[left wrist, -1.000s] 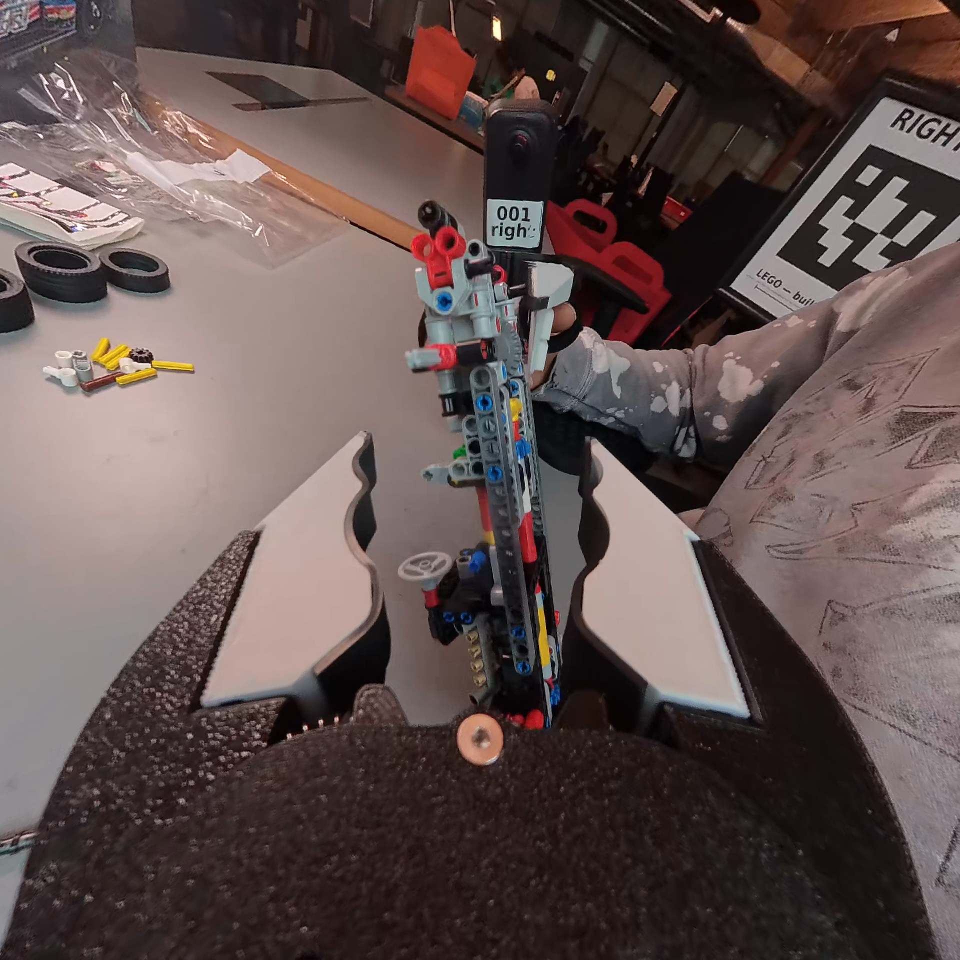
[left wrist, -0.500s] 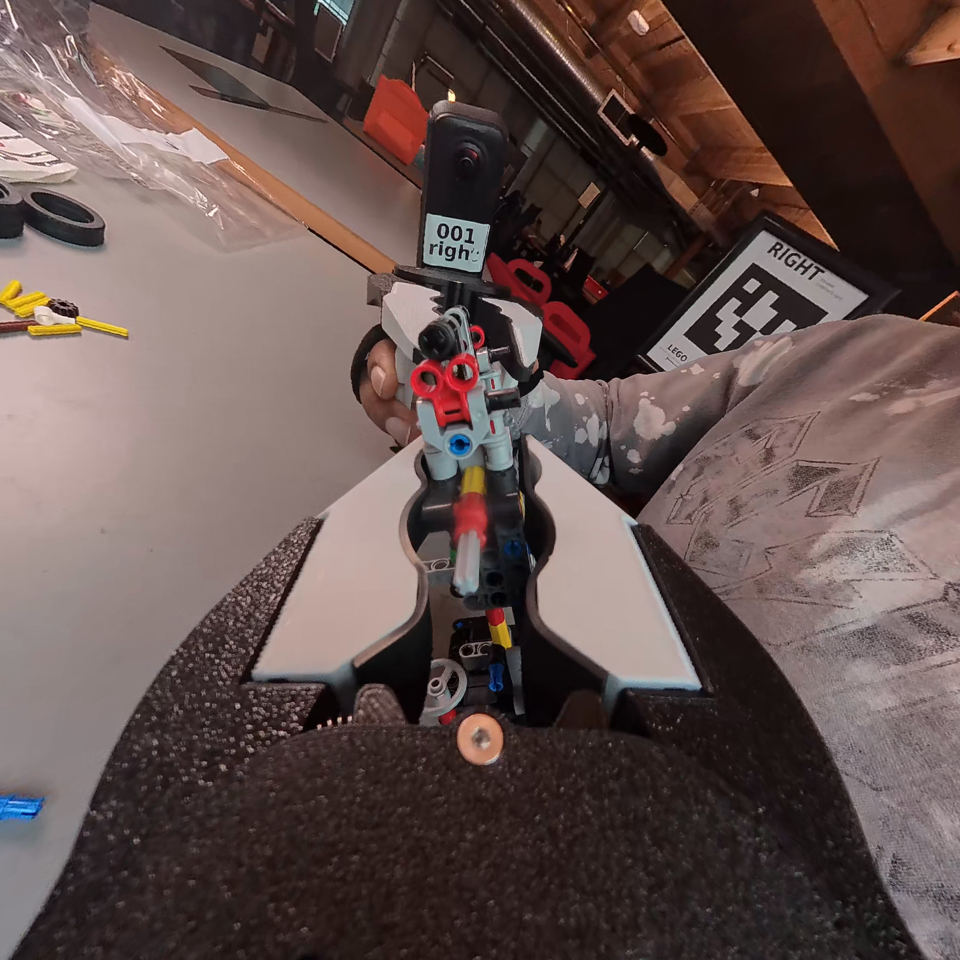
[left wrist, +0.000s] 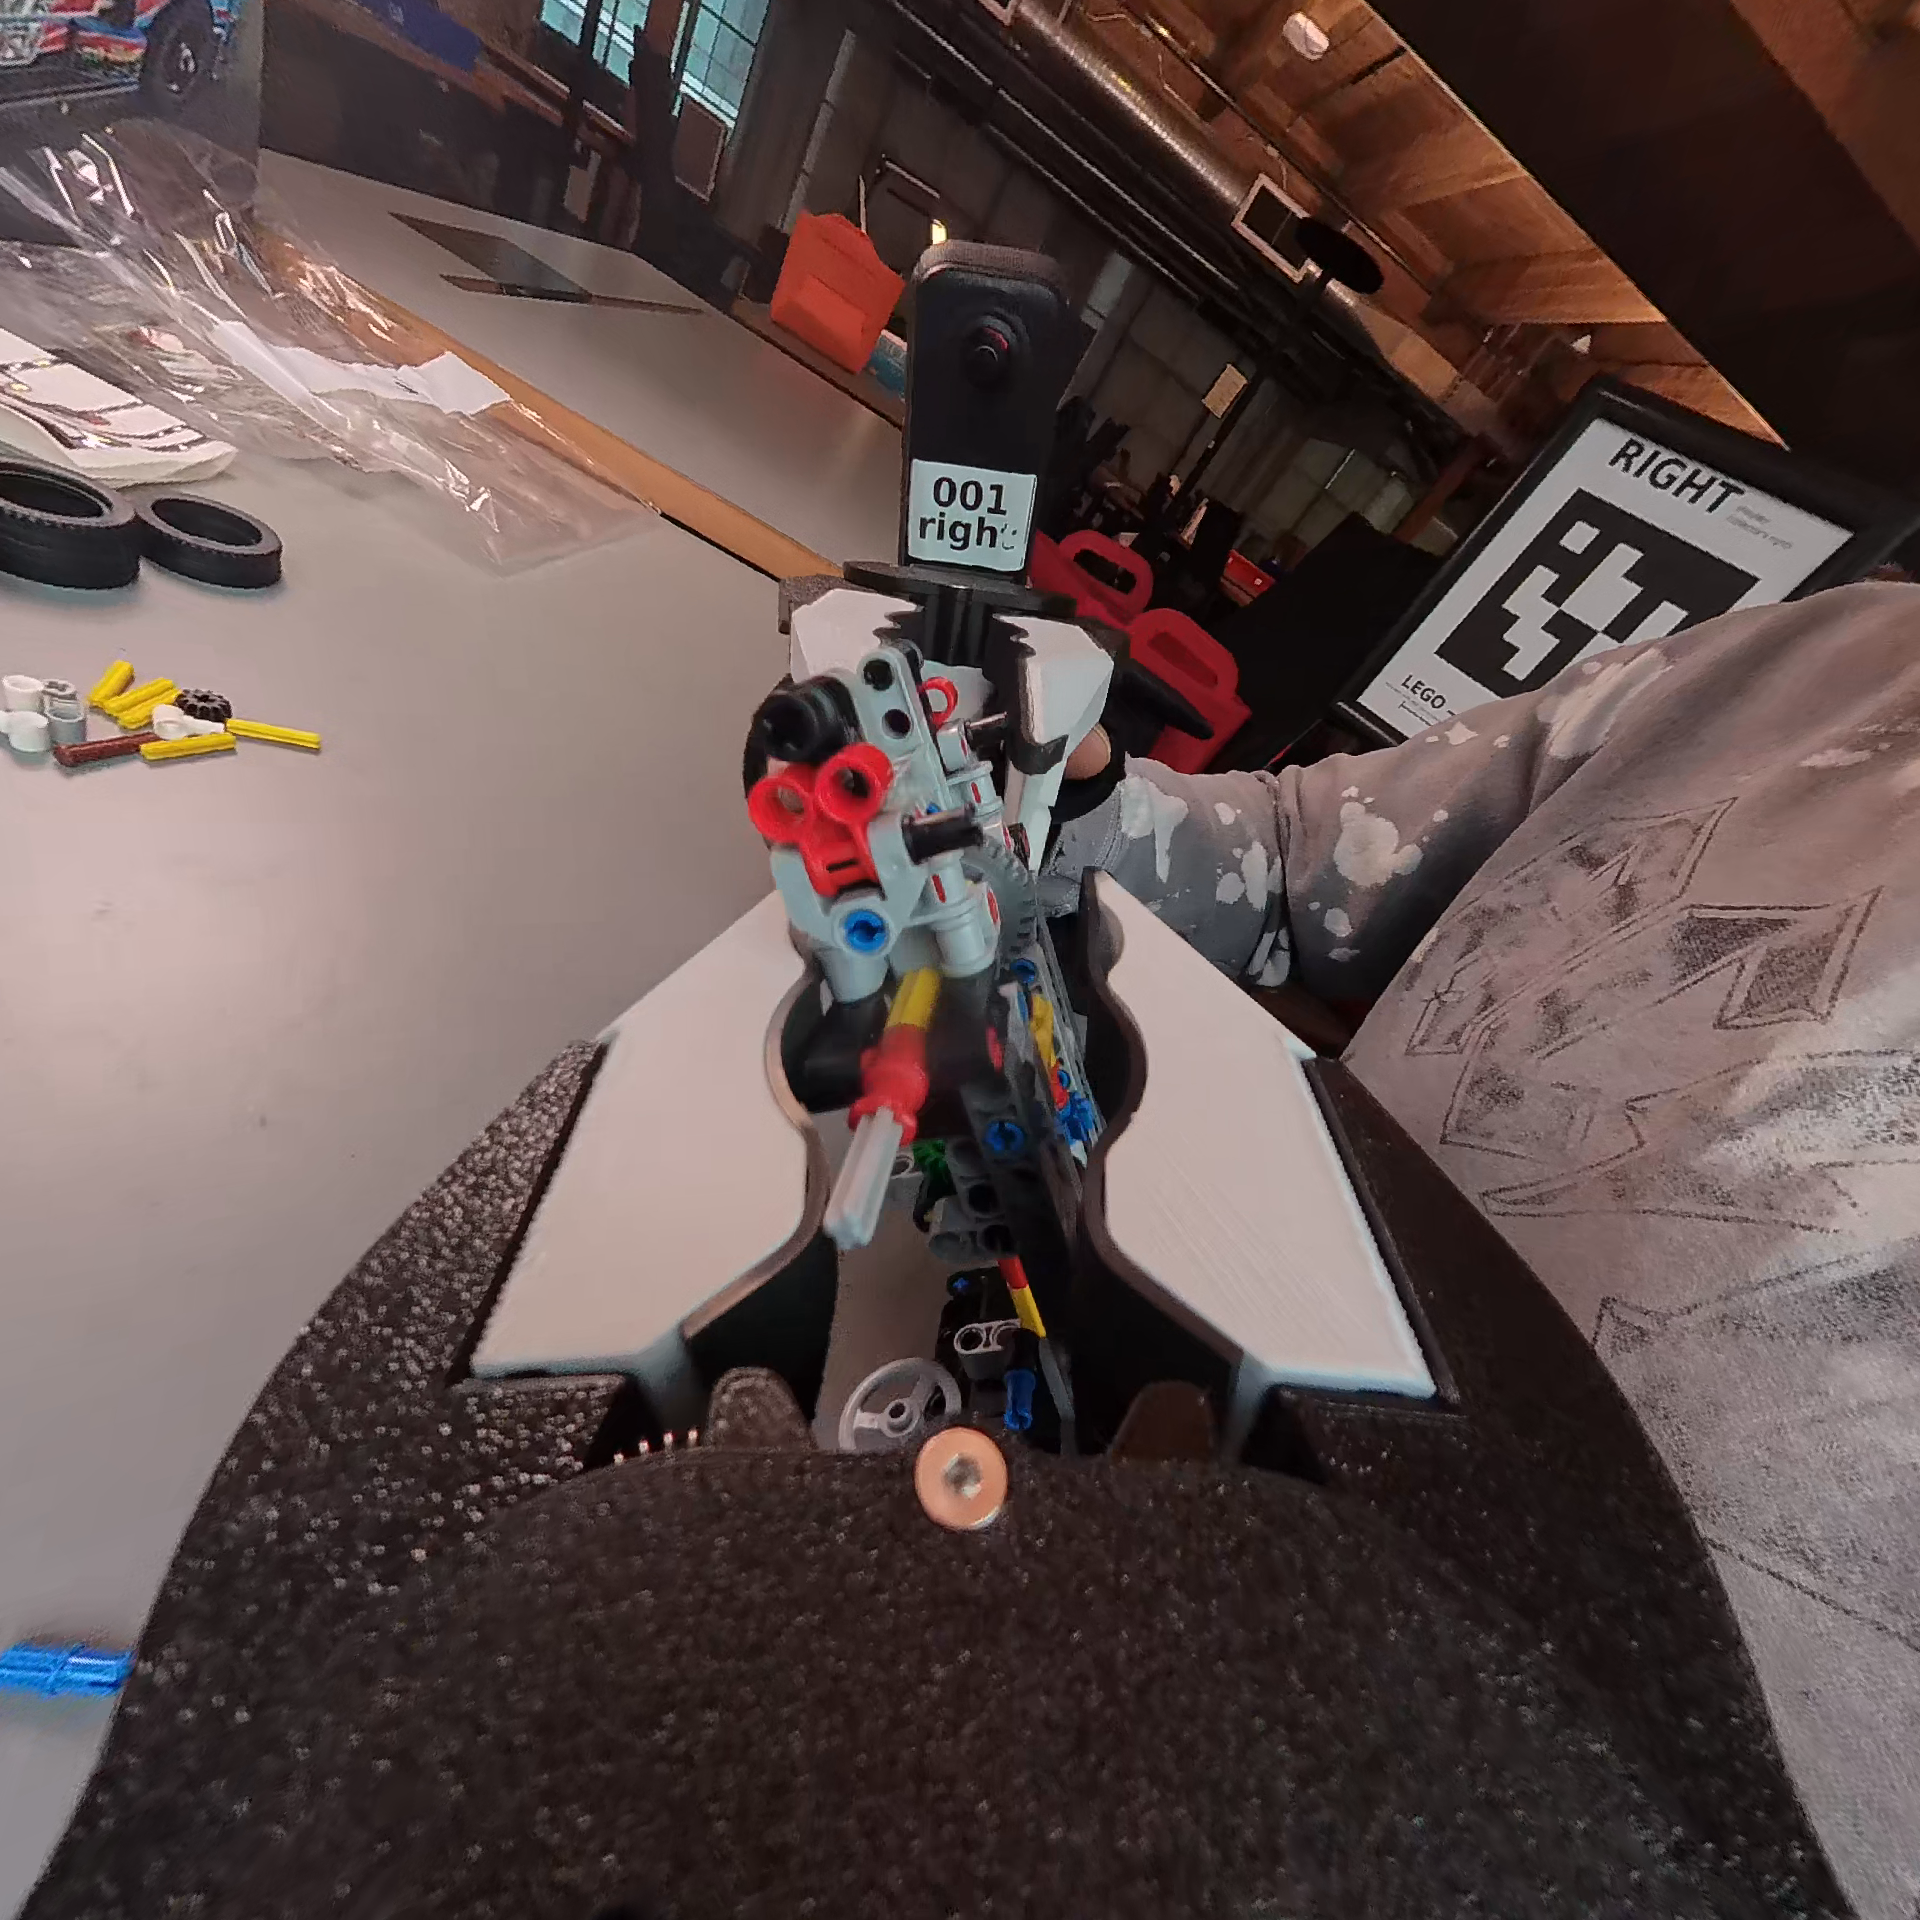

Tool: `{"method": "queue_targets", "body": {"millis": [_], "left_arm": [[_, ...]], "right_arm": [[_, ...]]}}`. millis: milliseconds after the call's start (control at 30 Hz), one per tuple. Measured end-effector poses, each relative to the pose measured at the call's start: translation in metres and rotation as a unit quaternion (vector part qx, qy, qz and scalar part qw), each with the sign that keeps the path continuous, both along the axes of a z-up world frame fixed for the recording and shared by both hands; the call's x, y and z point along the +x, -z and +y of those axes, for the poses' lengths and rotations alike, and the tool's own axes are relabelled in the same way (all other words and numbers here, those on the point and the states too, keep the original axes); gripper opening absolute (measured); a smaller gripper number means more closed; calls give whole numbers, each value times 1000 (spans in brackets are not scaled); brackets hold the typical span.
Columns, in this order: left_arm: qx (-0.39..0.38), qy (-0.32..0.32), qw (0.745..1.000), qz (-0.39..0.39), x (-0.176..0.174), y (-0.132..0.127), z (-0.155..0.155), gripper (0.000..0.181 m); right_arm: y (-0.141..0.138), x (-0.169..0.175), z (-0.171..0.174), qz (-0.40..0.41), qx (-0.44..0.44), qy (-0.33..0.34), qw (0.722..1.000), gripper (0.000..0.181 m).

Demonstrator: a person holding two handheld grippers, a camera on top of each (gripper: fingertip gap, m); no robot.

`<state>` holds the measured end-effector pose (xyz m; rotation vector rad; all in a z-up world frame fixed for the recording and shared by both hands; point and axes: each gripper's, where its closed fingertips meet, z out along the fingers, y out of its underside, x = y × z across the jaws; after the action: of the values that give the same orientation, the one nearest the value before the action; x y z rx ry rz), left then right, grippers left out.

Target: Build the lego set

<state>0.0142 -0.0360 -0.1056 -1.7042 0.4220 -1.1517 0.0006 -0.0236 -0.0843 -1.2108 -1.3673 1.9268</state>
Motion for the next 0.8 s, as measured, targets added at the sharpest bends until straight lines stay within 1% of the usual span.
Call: {"method": "queue_targets", "body": {"millis": [33,100,233,367,467,800], "left_arm": [[4,-3,1000,4,1,-1,1,47],[2,-7,1000,1,2,-2,2,41],[-12,-5,999,-43,2,-10,3,29],[-3,-12,999,-51,0,-16,5,28],[-2,-23,999,-44,-5,-12,7,28],[-13,-35,998,-56,-10,-7,12,27]], "right_arm": [[-1,1,-2,3,-1,-1,1000,25],[-3,1,-4,7,-5,-5,1000,25],[-7,2,-3,17,-13,1,1000,25],[-11,2,-2,30,-28,9,999,24],[-3,2,0,22,-30,8,999,23],[4,-1,6,17,-56,16,998,23]]}}
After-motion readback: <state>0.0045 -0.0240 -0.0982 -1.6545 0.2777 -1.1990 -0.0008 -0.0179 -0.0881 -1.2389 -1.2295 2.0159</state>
